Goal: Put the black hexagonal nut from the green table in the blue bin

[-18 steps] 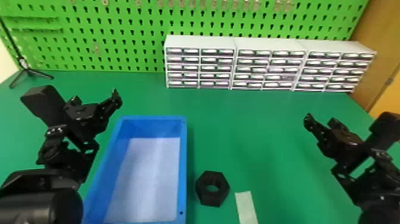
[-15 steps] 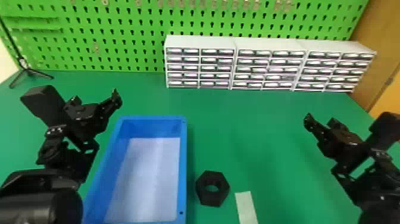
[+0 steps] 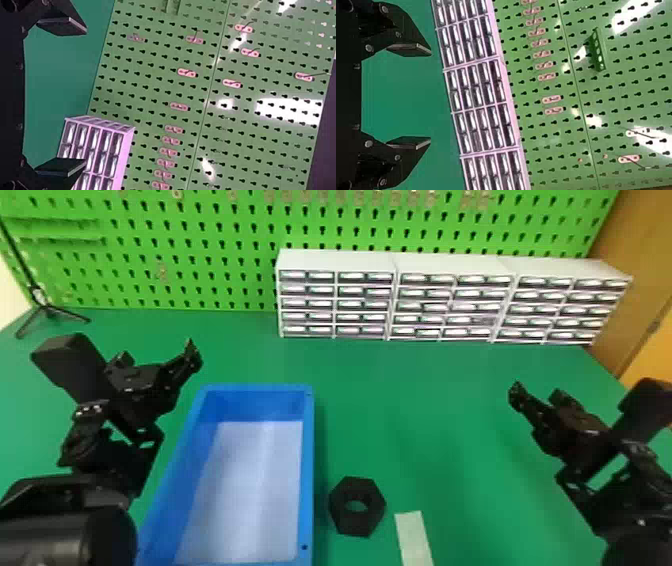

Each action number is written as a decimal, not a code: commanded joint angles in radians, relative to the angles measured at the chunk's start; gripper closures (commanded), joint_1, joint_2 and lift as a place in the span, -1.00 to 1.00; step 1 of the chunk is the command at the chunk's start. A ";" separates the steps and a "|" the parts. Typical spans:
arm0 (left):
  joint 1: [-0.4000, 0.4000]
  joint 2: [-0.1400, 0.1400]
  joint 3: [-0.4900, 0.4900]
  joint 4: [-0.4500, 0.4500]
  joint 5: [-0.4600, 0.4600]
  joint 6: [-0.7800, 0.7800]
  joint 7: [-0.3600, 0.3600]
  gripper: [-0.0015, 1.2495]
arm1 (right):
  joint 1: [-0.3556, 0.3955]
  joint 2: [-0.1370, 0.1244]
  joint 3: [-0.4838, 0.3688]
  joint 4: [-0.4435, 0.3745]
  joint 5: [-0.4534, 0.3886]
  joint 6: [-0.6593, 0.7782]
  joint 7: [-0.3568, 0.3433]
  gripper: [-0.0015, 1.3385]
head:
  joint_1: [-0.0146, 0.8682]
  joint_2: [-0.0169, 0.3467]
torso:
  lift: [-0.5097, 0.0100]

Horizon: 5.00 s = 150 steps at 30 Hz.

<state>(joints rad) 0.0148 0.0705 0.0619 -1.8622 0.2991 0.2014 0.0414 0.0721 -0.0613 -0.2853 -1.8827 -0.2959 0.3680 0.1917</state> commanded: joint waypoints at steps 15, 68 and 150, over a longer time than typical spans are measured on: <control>0.001 0.000 0.009 0.000 -0.003 0.000 0.000 -0.81 | 0.021 0.005 -0.009 -0.088 0.031 0.103 0.000 -0.29 | 0.60 -0.86 | 0.59; 0.022 0.000 0.042 -0.014 -0.012 -0.007 -0.002 -0.80 | 0.060 -0.299 0.244 -0.372 -0.466 0.928 -0.331 -0.29 | 0.60 -0.86 | 0.59; -0.001 0.000 0.018 -0.008 -0.032 -0.007 -0.002 -0.80 | -0.218 -0.242 0.261 -0.237 -0.766 1.204 -0.620 -0.29 | 0.60 -0.86 | 0.59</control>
<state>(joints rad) 0.0150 0.0705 0.0799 -1.8700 0.2667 0.1949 0.0398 -0.1426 -0.3044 -0.0315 -2.1243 -1.0615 1.5693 -0.4280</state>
